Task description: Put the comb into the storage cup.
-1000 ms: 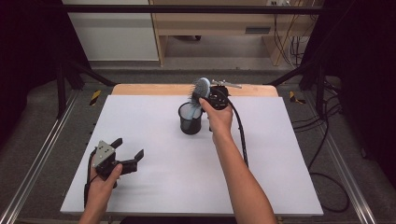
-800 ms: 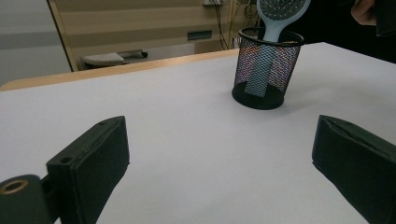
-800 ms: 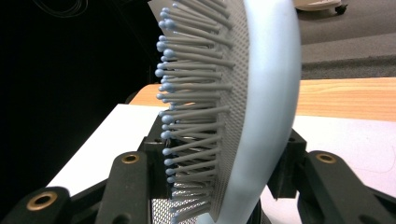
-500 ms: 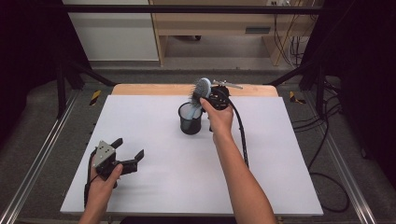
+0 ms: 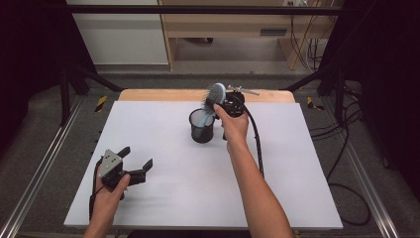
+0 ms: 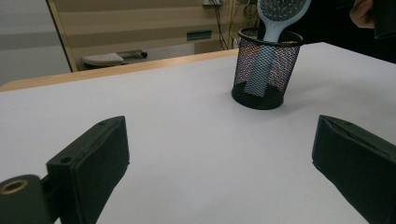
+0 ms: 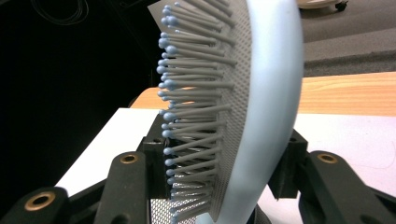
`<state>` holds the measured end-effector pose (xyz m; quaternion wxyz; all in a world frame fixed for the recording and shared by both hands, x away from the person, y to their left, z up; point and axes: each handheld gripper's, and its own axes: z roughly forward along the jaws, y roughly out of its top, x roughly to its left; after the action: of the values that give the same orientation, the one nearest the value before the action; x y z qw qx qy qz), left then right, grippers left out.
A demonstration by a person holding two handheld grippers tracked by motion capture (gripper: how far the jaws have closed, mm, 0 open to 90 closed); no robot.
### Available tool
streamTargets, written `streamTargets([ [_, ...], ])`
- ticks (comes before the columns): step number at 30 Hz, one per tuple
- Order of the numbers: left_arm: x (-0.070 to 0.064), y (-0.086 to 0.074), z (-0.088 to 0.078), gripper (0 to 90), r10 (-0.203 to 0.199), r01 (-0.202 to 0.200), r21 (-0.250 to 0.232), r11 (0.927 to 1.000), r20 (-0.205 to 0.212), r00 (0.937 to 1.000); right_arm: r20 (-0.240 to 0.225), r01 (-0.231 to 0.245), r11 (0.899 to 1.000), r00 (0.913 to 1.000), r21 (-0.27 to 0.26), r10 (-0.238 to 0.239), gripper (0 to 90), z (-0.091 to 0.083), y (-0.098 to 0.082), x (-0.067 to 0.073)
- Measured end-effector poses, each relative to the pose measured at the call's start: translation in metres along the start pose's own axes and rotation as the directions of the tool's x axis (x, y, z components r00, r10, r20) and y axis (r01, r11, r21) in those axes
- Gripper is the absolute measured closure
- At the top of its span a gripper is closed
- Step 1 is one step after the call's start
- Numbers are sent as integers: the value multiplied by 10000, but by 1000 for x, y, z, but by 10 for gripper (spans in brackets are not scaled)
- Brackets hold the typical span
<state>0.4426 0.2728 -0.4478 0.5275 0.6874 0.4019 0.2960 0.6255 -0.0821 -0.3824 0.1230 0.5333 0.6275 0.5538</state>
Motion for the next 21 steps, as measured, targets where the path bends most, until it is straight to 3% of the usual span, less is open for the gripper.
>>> streamTargets([
  [6,0,0,1,42,-7,7,36,10000,17,10000,12,-299,9996,9996,-18,299,506,-1,-1,-6],
  [21,0,0,1,41,6,-6,58,10000,43,10000,140,-514,9987,9986,-17,515,484,-2,-2,-11],
])
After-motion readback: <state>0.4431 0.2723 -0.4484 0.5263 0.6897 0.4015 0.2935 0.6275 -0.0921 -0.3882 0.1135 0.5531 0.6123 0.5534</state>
